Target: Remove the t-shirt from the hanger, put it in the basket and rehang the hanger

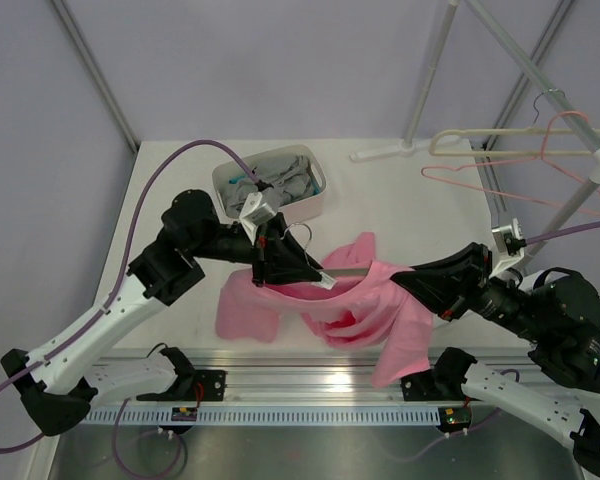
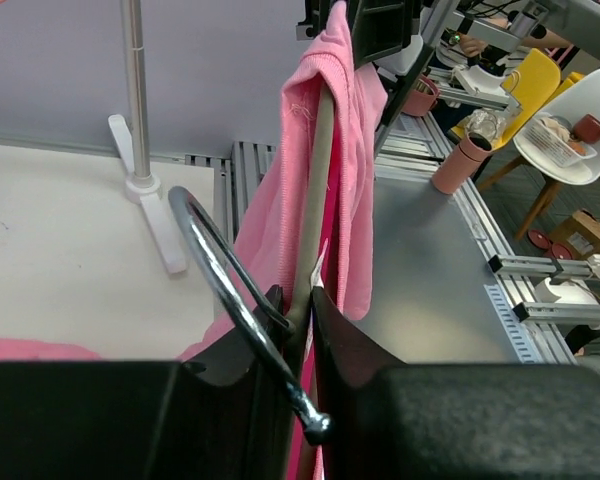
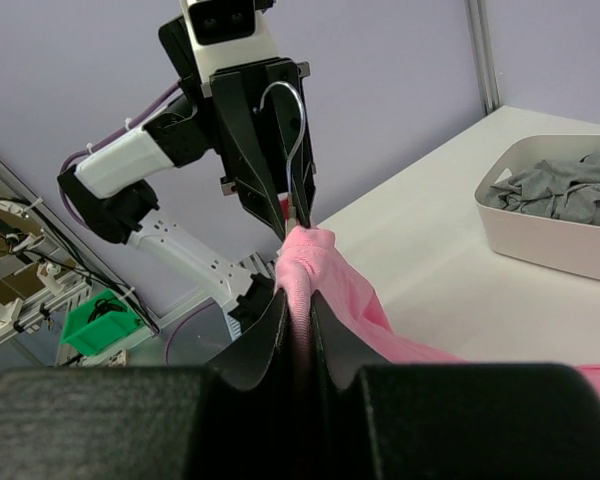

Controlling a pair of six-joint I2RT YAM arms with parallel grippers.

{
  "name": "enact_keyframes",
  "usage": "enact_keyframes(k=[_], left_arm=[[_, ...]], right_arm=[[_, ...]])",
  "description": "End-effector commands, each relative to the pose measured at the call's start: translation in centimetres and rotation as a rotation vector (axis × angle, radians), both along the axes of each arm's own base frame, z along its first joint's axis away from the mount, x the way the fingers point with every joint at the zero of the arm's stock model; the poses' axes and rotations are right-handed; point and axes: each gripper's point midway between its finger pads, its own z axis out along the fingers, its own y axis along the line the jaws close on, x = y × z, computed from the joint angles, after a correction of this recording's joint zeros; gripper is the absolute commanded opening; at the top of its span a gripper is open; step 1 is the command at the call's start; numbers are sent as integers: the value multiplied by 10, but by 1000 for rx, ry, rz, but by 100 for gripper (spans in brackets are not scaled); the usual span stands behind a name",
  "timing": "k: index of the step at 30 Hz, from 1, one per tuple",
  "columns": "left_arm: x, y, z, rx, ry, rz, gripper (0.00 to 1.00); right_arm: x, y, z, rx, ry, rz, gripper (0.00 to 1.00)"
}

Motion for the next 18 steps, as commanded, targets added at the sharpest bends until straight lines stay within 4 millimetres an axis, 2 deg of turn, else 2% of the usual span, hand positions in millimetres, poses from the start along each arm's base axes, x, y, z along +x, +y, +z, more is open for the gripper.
enact_keyframes(k=[1,3,4,5,6,8,13,18], left_arm=[[-20,8,25,-96,-58,-77,19],[-19,9,27,-101,-53,-61,32],[-17,10,30,-107,-49,-36,44],[-18,11,31,-111,-52,-32,50],[-19,11,31,-111,-54,-38,51],[-21,14,34,-119,-61,-37,49],[-23,13,28,-102,-35,-59,25],[-21,8,18,-77,-6,-76,21]], right_arm=[[-1,2,15,62,-19,8,0],[0,2,12,59,-14,7,0],[0,2,11,57,-15,6,0],[0,2,10,56,-14,5,0],[-1,0,9,57,-12,5,0],[-1,-1,8,59,-9,-3,0],[-2,-6,11,72,-11,-13,0],[-2,-8,13,78,-15,-22,0]])
